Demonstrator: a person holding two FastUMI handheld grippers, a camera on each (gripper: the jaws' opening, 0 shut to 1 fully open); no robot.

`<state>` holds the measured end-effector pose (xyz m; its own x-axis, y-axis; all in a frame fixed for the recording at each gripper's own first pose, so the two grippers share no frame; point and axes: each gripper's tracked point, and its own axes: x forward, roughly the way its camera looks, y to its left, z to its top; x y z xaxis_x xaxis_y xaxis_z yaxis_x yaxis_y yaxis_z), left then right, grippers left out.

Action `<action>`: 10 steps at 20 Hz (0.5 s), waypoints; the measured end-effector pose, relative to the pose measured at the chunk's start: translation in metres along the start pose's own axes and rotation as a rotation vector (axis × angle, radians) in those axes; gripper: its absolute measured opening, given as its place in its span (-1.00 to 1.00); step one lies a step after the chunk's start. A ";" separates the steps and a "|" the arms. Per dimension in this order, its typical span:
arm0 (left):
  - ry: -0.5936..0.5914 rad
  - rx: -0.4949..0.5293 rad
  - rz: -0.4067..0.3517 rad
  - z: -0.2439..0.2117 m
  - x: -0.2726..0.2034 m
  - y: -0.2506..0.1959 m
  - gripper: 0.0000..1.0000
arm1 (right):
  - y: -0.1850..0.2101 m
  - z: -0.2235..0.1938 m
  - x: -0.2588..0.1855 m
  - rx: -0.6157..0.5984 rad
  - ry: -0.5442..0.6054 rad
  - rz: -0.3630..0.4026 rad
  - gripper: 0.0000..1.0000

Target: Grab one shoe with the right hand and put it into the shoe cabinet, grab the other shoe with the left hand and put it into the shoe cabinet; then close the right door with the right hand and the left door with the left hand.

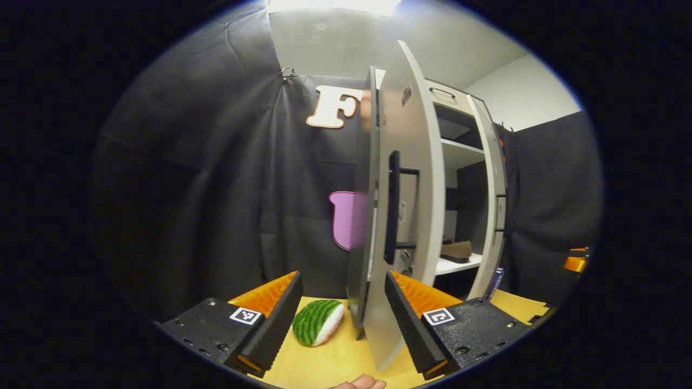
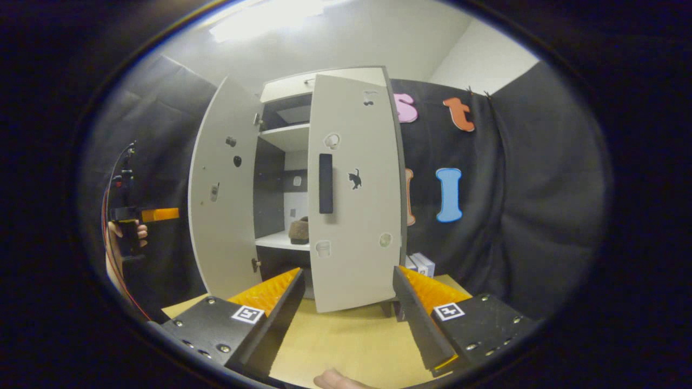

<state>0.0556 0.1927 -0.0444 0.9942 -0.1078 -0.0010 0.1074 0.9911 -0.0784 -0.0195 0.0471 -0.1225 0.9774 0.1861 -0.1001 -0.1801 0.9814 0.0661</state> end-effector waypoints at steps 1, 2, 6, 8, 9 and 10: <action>-0.007 0.000 0.001 0.006 0.005 0.002 0.76 | -0.007 0.001 -0.005 0.002 -0.004 -0.020 1.00; -0.010 -0.002 -0.016 0.010 0.008 -0.001 0.76 | -0.014 0.005 -0.007 0.000 -0.012 -0.035 0.96; 0.013 0.032 -0.099 0.018 0.019 -0.022 0.76 | -0.024 0.013 -0.020 0.025 -0.050 -0.046 0.97; 0.036 0.064 -0.073 0.018 0.026 -0.021 0.87 | -0.020 0.016 -0.028 0.018 -0.066 -0.028 0.96; 0.053 0.067 -0.078 0.016 0.028 -0.025 0.77 | -0.019 0.017 -0.030 0.010 -0.071 -0.022 0.96; 0.074 0.065 -0.092 0.011 0.029 -0.032 0.76 | -0.019 0.019 -0.034 0.002 -0.079 -0.019 0.96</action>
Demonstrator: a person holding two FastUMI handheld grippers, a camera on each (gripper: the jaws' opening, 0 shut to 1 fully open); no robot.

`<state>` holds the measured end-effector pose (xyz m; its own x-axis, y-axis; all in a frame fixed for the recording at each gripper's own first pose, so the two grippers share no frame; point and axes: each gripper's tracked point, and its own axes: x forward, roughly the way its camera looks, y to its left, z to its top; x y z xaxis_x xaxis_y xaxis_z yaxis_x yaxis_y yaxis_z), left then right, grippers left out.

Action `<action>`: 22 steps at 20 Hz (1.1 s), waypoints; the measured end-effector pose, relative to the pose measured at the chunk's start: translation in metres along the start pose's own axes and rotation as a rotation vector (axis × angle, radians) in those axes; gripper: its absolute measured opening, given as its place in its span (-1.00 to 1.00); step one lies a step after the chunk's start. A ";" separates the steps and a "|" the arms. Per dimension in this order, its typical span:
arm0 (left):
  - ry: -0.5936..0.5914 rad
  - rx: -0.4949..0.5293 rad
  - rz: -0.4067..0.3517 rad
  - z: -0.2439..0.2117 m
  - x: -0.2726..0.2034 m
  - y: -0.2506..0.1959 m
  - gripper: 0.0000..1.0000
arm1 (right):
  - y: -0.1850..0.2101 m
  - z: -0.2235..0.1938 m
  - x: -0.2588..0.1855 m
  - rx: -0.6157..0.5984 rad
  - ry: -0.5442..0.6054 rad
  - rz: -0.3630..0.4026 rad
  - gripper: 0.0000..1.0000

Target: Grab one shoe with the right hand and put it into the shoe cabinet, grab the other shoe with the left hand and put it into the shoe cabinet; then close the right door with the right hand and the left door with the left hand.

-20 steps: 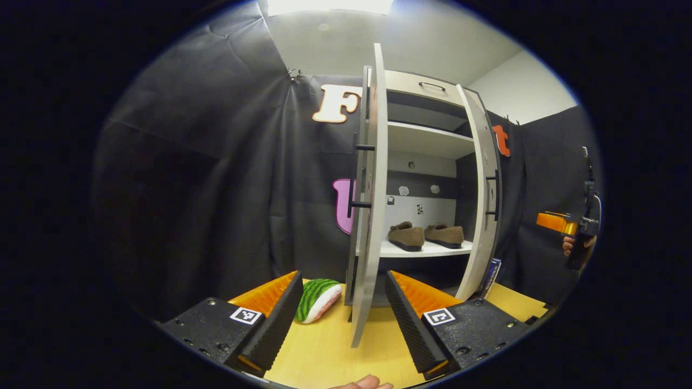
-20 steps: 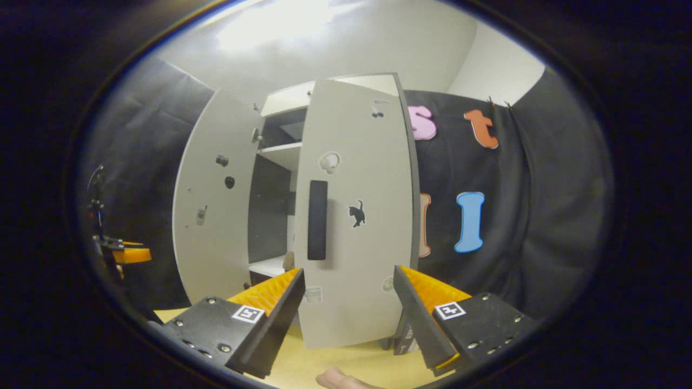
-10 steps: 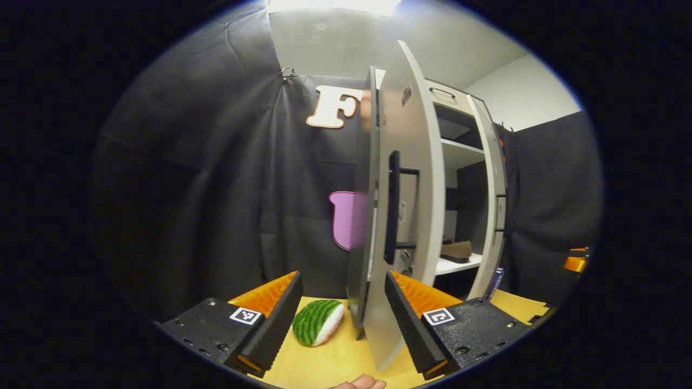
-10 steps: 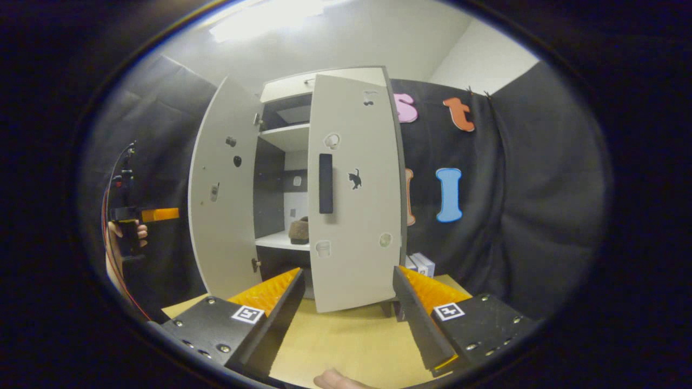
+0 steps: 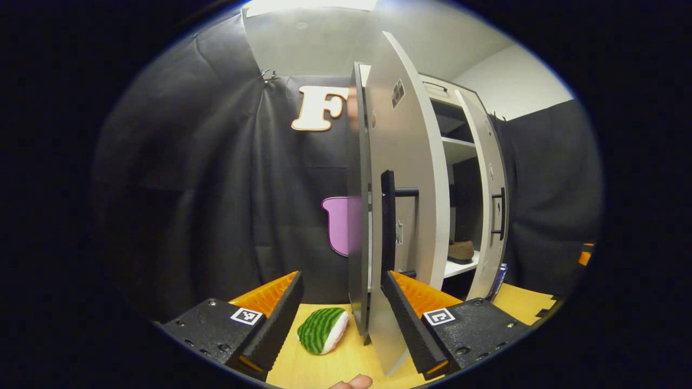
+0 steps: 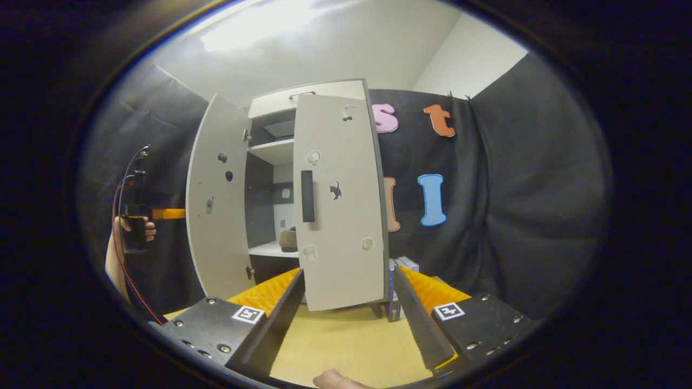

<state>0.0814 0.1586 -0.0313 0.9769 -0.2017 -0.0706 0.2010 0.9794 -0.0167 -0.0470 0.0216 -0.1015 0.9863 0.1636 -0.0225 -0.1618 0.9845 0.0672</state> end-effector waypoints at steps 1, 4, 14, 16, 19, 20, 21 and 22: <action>0.028 -0.014 -0.053 -0.002 0.005 -0.017 0.87 | 0.002 0.003 -0.003 -0.006 -0.011 0.004 0.90; 0.132 0.039 0.021 -0.020 0.005 -0.009 0.67 | 0.006 0.006 -0.008 -0.007 -0.026 0.015 0.90; 0.078 0.066 0.127 0.004 0.008 0.025 0.86 | 0.007 0.004 -0.007 -0.004 -0.023 0.017 0.97; 0.084 0.063 0.130 0.005 0.013 0.023 0.73 | 0.011 0.002 -0.006 -0.004 -0.019 0.027 0.97; 0.081 -0.012 0.089 0.006 0.016 0.009 0.64 | 0.014 0.004 -0.006 0.002 -0.026 0.031 0.97; 0.082 -0.020 0.085 0.005 0.017 0.006 0.63 | 0.015 0.004 -0.006 0.007 -0.029 0.033 0.97; 0.086 -0.016 0.092 0.005 0.020 0.006 0.62 | 0.017 0.004 -0.007 0.009 -0.029 0.037 0.97; 0.092 -0.021 0.100 0.004 0.022 0.007 0.62 | 0.018 0.004 -0.006 0.010 -0.029 0.038 0.97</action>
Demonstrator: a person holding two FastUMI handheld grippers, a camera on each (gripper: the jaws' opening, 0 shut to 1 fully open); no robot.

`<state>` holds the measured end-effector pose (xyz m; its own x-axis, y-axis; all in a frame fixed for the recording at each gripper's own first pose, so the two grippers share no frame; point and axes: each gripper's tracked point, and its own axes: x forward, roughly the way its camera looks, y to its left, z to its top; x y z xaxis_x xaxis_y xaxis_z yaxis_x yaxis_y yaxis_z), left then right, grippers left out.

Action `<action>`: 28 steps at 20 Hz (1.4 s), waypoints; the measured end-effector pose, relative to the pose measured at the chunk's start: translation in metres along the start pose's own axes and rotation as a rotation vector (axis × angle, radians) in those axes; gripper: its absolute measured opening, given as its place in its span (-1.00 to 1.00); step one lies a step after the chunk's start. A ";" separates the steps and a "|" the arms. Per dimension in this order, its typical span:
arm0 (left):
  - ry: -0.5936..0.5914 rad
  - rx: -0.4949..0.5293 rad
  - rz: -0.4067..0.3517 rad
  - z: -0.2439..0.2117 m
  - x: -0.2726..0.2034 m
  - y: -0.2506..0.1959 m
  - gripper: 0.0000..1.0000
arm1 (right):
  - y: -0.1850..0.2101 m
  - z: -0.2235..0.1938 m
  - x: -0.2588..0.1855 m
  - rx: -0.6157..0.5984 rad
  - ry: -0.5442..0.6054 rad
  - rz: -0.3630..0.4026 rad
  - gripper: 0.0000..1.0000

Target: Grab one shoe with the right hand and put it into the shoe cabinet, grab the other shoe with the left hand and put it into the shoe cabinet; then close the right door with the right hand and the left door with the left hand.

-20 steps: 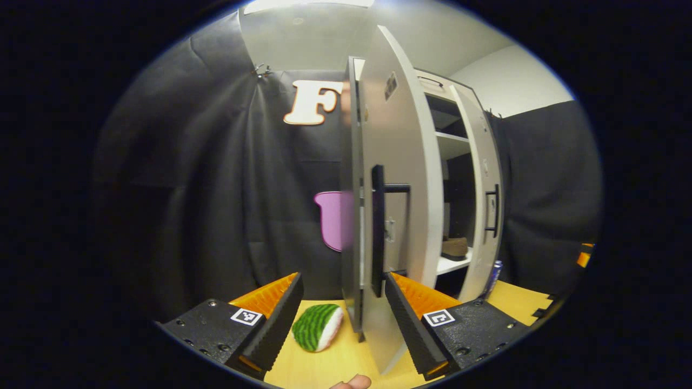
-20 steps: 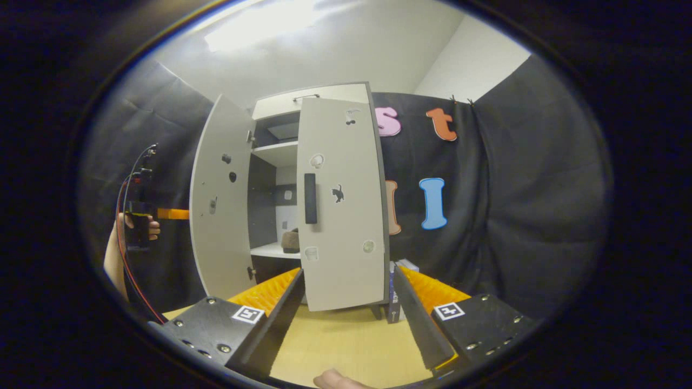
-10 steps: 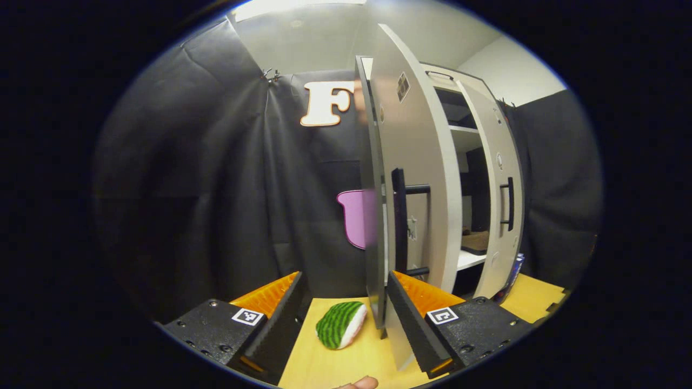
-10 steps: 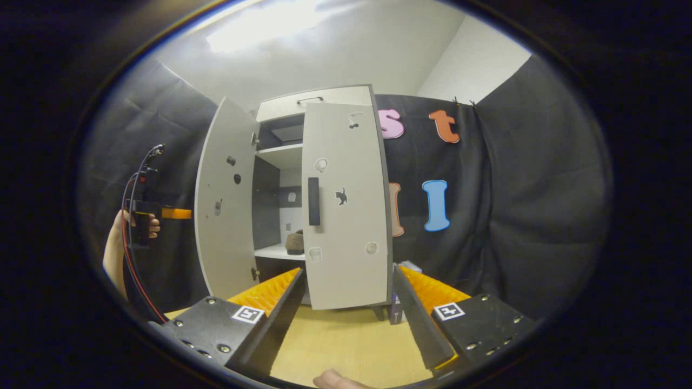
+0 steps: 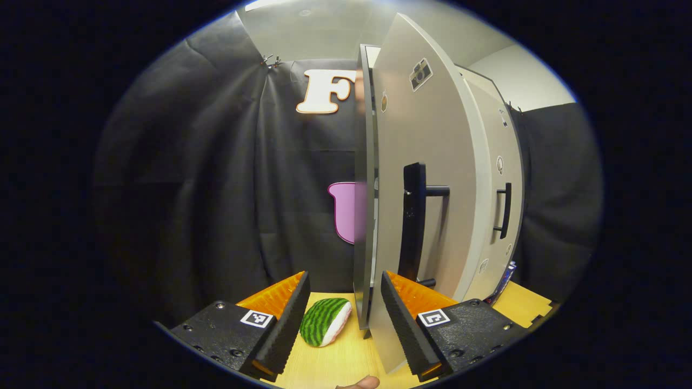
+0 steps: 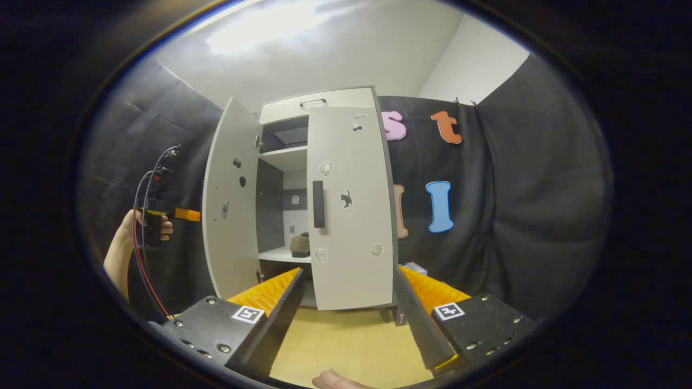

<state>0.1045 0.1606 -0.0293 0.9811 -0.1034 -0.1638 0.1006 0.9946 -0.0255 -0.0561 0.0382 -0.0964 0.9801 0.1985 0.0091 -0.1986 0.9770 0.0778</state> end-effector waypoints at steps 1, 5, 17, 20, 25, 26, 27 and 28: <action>0.005 -0.009 -0.006 0.000 0.001 -0.002 0.63 | 0.000 -0.001 0.000 -0.002 0.002 -0.001 0.97; 0.003 -0.040 -0.086 -0.001 0.004 -0.030 0.72 | -0.003 -0.005 0.001 -0.004 0.007 -0.010 0.97; -0.026 0.008 -0.132 0.002 0.023 -0.097 0.73 | -0.017 -0.008 0.005 0.014 0.016 -0.044 1.00; 0.001 -0.012 -0.153 -0.011 0.028 -0.120 0.65 | -0.015 -0.009 0.006 -0.002 0.022 -0.047 0.96; -0.011 0.033 -0.145 -0.020 0.017 -0.132 0.80 | -0.020 -0.012 0.007 -0.018 0.032 -0.063 0.97; -0.030 0.032 -0.132 -0.018 0.012 -0.132 0.81 | -0.020 -0.010 0.007 -0.018 0.030 -0.064 0.97; -0.036 0.021 -0.131 -0.019 0.006 -0.133 0.82 | -0.019 -0.009 0.008 -0.015 0.028 -0.066 0.97; -0.038 0.005 -0.136 -0.021 0.000 -0.136 0.84 | -0.018 -0.008 0.007 -0.013 0.025 -0.066 0.97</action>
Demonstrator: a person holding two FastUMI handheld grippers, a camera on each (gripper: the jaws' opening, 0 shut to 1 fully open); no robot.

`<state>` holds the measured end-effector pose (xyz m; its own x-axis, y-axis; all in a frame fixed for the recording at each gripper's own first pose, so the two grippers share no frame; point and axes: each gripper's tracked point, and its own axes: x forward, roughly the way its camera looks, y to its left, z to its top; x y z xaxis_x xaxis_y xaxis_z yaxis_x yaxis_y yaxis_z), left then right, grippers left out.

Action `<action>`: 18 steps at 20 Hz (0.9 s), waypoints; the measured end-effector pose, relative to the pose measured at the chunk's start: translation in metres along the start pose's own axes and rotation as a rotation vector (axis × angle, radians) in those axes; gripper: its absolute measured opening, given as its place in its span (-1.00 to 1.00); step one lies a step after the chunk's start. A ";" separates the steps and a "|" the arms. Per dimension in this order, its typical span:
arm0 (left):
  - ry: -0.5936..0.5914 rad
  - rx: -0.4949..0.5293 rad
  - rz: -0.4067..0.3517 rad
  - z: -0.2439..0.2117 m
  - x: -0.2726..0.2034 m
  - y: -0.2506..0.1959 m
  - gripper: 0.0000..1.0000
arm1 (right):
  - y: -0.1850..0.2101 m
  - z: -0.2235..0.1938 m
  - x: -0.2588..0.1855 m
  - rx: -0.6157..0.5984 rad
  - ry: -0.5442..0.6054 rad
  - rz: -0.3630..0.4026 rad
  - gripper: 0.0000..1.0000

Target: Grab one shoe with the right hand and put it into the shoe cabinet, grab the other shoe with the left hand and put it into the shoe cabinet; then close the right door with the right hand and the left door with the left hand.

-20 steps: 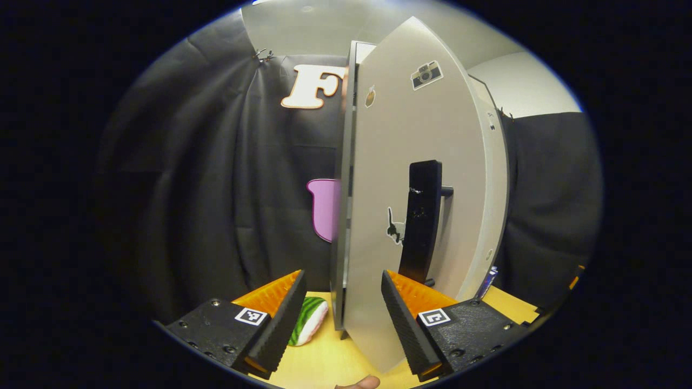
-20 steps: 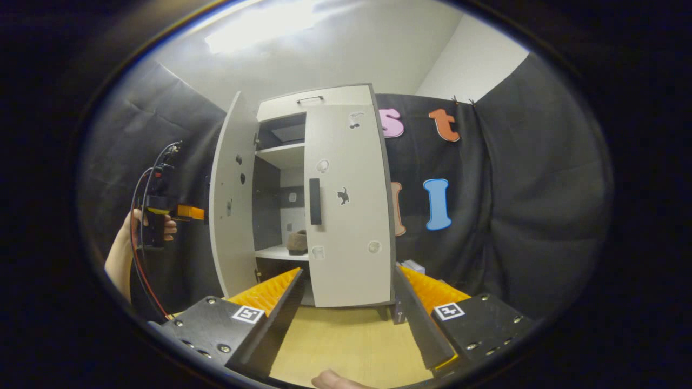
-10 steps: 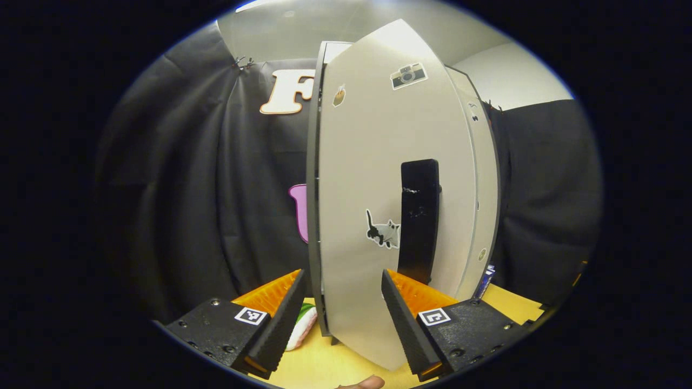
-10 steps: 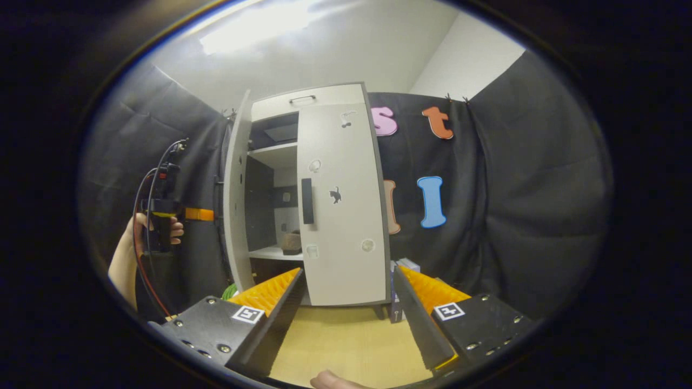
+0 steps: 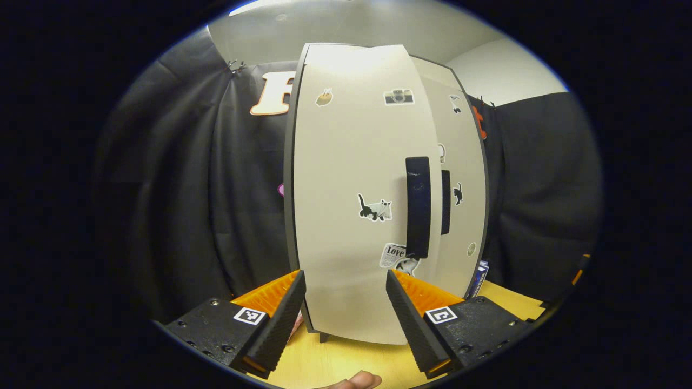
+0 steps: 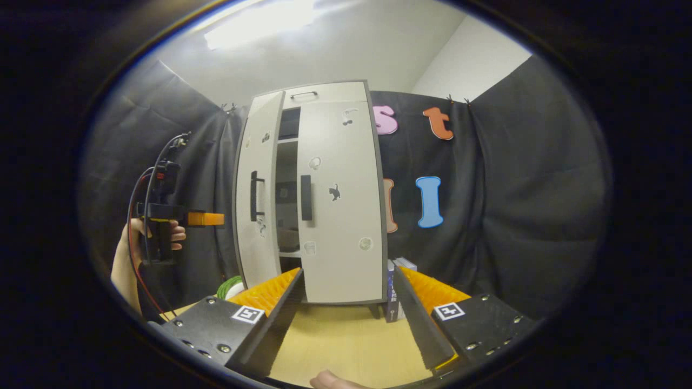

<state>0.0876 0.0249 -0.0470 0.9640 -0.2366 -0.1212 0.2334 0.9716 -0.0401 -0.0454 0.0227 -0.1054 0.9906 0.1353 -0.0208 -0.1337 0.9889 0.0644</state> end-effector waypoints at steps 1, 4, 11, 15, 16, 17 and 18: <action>0.003 -0.012 -0.001 -0.002 -0.006 -0.001 0.87 | 0.002 0.002 0.000 0.002 -0.005 0.001 0.97; 0.014 -0.024 0.024 -0.007 -0.021 0.004 0.87 | 0.007 0.003 0.003 -0.003 -0.009 -0.001 0.97; 0.070 -0.102 0.033 -0.030 -0.056 -0.002 0.88 | 0.022 0.005 0.003 -0.039 -0.004 -0.008 0.97; 0.044 -0.085 0.082 -0.026 -0.070 0.009 0.92 | 0.028 0.004 0.006 -0.045 -0.001 -0.015 0.97; 0.031 -0.074 0.092 -0.024 -0.073 0.009 0.92 | 0.029 0.005 0.005 -0.043 -0.001 -0.016 0.97; 0.025 -0.065 0.104 -0.024 -0.077 0.009 0.84 | 0.029 0.007 0.005 -0.041 -0.003 -0.016 0.97; 0.015 -0.058 0.114 -0.023 -0.081 0.010 0.92 | 0.031 0.009 0.005 -0.038 -0.006 -0.016 0.97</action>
<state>0.0084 0.0537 -0.0606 0.9818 -0.1254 -0.1427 0.1145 0.9900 -0.0824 -0.0443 0.0536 -0.0948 0.9927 0.1194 -0.0153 -0.1190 0.9925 0.0264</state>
